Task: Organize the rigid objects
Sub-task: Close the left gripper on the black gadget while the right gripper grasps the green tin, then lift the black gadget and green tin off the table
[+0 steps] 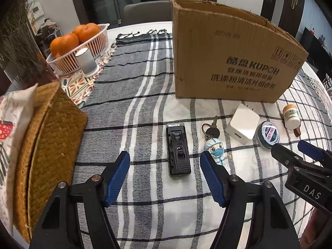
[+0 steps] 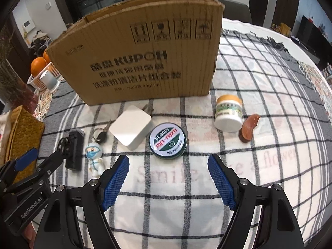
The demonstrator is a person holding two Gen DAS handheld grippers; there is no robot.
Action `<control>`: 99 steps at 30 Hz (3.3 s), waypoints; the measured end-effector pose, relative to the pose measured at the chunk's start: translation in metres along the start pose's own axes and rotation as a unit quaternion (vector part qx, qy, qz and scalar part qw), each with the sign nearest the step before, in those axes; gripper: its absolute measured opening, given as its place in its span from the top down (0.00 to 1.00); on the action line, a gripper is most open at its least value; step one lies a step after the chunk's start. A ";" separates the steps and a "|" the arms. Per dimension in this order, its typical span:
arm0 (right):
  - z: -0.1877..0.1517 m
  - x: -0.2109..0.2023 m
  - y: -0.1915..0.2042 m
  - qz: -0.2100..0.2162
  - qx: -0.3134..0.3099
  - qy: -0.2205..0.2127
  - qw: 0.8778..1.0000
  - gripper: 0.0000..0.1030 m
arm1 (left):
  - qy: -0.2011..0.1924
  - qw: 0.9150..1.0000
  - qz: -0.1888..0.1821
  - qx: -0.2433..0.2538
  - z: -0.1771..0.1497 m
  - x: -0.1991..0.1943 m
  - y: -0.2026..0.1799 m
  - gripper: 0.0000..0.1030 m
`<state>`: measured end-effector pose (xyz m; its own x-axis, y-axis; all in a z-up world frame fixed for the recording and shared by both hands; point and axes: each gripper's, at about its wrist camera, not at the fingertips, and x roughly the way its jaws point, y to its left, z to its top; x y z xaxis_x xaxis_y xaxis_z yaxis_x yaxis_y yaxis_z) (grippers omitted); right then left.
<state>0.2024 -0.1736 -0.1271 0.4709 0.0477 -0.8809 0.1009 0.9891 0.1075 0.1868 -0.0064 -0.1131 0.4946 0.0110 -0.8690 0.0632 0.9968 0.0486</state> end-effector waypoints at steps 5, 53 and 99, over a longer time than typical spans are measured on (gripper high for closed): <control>-0.001 0.011 -0.003 -0.009 0.002 0.010 1.000 0.23 | 0.010 1.000 -0.004 0.004 0.001 0.013 -0.004 0.39; 0.001 0.031 0.007 0.003 -0.040 -0.017 0.999 0.52 | 0.031 0.999 -0.041 0.001 0.003 0.042 -0.012 0.72; 0.010 -0.042 0.001 0.035 -0.030 -0.108 0.993 0.49 | -0.058 0.996 -0.068 0.008 0.019 -0.037 -0.016 0.72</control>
<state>0.1915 -0.1759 -0.0853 0.6523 0.0914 -0.7524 0.0116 0.9914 0.1305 0.1835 -0.0245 -0.0721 0.5775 -0.1348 -0.8052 0.1507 0.9869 -0.0571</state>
